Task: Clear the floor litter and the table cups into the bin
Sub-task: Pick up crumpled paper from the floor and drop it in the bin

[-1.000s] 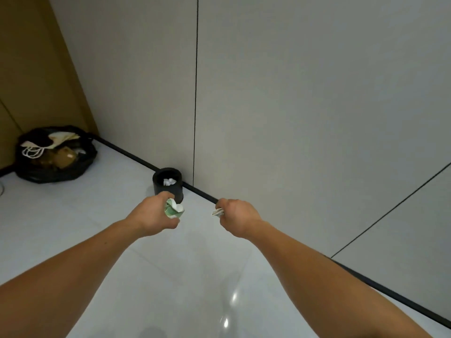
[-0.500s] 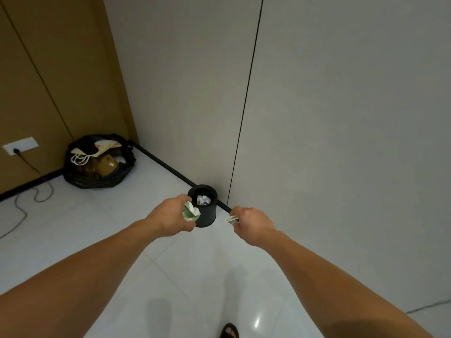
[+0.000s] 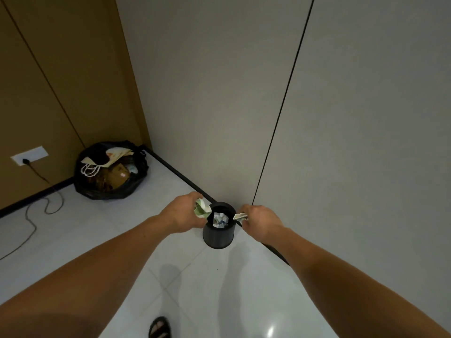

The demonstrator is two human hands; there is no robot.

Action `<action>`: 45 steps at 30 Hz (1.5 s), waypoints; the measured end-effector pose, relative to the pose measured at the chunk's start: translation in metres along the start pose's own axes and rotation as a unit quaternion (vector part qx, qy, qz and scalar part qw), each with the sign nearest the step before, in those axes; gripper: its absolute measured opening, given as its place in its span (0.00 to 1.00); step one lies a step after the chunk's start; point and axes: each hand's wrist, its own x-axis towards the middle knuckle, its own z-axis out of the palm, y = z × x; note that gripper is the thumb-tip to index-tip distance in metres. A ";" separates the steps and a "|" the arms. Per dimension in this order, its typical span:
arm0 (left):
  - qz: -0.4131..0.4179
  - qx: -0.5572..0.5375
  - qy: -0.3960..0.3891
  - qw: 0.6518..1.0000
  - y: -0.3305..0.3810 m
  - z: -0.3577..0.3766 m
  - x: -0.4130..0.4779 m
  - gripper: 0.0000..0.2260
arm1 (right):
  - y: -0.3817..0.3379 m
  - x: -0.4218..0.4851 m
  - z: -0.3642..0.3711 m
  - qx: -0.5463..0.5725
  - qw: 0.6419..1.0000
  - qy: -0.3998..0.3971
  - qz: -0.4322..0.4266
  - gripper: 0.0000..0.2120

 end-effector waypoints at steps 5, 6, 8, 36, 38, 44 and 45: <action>0.029 0.007 -0.045 0.999 -0.039 -0.031 0.077 0.34 | -0.019 0.069 -0.003 0.015 0.998 0.007 0.054 0.14; 0.029 0.008 -0.053 0.998 -0.046 -0.036 0.092 0.34 | -0.022 0.083 -0.003 0.024 0.998 0.011 0.062 0.14; 0.042 0.022 -0.079 0.996 -0.052 -0.045 0.123 0.34 | -0.028 0.107 -0.001 0.044 0.996 0.022 0.080 0.13; 0.015 0.078 -0.251 0.965 -0.187 0.237 0.526 0.35 | 0.137 0.459 0.260 0.174 0.946 -0.137 0.238 0.11; 0.043 0.093 -0.251 0.963 -0.217 0.283 0.544 0.35 | 0.150 0.481 0.311 0.177 0.938 -0.135 0.267 0.13; 0.051 0.196 -0.276 0.940 -0.278 0.370 0.576 0.48 | 0.169 0.491 0.419 0.224 0.909 -0.125 0.327 0.20; 0.036 0.217 -0.287 0.933 -0.284 0.374 0.578 0.51 | 0.170 0.485 0.427 0.225 0.907 -0.133 0.329 0.21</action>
